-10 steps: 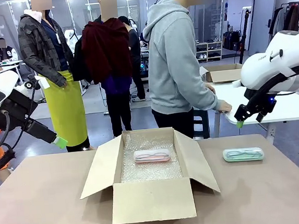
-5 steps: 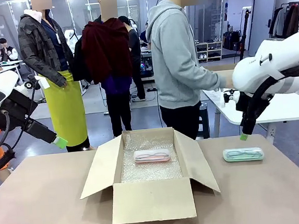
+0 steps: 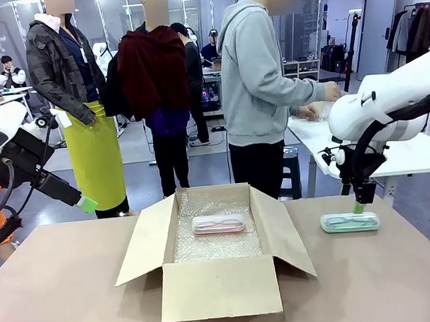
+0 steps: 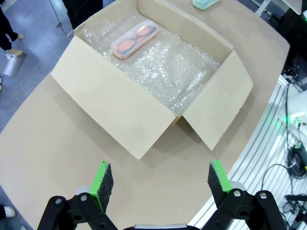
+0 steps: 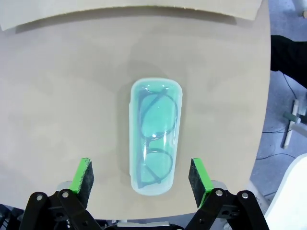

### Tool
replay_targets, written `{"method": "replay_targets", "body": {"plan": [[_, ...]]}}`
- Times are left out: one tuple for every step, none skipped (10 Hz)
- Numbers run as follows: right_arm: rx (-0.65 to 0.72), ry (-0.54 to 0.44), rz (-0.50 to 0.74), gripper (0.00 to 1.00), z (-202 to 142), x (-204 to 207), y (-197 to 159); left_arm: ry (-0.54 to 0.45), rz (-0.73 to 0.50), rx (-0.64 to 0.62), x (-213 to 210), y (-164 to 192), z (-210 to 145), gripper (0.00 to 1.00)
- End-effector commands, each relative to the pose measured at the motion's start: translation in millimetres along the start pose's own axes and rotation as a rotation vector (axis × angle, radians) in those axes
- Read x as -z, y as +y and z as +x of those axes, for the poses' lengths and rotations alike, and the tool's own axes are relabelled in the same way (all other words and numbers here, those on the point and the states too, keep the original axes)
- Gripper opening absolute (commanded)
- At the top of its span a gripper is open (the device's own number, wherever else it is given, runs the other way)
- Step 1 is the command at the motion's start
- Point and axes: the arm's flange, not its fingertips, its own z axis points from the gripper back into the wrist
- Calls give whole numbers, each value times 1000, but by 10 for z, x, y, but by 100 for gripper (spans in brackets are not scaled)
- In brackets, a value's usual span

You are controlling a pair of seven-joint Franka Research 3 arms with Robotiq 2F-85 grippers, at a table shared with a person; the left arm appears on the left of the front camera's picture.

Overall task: Pack the glasses set securely to prepare it for shipping.
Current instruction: Put the Glasses case from the right side of the table into the Package Box.

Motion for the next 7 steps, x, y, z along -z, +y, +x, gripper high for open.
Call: {"method": "replay_targets", "body": {"plan": [[53,30,-12,100,26,118,-76,-9,-15,7,-18,9,-1,100],[69,42,-13,100,10,214,-90,-9,-15,7,-18,9,-1,100],[71,50,-15,100,-5,294,-108,-9,-15,7,-18,9,-1,100],[73,66,-14,100,-2,357,-114,-9,-15,7,-18,9,-1,100],[74,62,-9,100,-2,419,-110,-9,-15,7,-18,9,-1,100],[87,65,-11,100,-20,478,-115,-9,-15,7,-18,9,-1,100],[100,58,-2,100,-40,558,-124,-9,-15,7,-18,9,-1,100]]}}
